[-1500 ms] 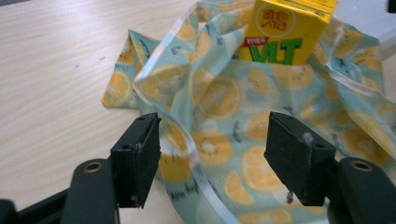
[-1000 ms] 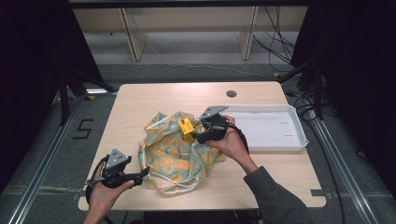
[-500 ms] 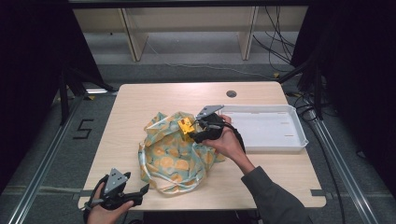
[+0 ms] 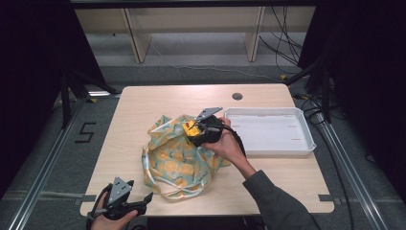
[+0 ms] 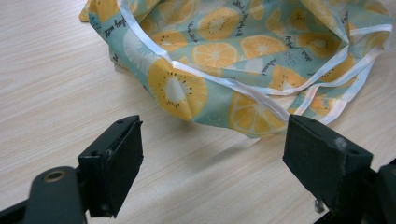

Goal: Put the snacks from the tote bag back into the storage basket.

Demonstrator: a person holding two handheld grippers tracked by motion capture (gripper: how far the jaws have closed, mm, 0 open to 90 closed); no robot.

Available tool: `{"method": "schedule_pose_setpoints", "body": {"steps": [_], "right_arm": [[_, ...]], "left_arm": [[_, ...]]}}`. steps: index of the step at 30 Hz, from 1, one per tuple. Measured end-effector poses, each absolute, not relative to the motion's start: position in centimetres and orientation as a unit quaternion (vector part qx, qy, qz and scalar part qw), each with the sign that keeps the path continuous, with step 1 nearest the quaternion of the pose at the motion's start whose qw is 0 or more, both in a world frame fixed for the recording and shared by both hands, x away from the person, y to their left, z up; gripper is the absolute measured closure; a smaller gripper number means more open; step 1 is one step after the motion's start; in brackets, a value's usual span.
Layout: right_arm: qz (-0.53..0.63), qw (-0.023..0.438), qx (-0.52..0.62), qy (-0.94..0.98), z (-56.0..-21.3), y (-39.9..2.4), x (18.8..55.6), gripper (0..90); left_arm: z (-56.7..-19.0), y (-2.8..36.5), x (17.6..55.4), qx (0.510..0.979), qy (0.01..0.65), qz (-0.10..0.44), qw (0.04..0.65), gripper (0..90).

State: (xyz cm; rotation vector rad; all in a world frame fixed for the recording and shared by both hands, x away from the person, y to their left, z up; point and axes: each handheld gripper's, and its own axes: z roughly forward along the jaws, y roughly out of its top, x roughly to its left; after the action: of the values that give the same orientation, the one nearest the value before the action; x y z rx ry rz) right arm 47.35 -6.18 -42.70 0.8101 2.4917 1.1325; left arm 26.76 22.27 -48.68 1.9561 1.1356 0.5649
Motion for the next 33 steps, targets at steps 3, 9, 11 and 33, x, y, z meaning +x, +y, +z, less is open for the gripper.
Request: {"method": "schedule_pose_setpoints", "body": {"steps": [3, 9, 11, 33], "right_arm": [[0.392, 0.145, 0.268, 0.868, -43.0, -5.5, 47.5, 29.6], [0.386, 0.147, 0.284, 0.865, -43.5, -4.3, 47.9, 26.6], [0.381, 0.147, 0.289, 0.866, -43.7, -4.3, 48.2, 26.6], [0.374, 0.162, 0.307, 0.86, -45.8, -3.3, 49.2, 30.9]], "left_arm": [[-48.8, 22.0, 26.7, 0.765, 0.456, 0.219, 0.399, 19.5], [-49.0, 22.1, 26.8, 0.773, 0.449, 0.218, 0.391, 19.7], [-49.0, 22.0, 26.8, 0.775, 0.449, 0.215, 0.388, 19.9], [-49.4, 22.1, 27.0, 0.783, 0.443, 0.213, 0.38, 20.5]]}}
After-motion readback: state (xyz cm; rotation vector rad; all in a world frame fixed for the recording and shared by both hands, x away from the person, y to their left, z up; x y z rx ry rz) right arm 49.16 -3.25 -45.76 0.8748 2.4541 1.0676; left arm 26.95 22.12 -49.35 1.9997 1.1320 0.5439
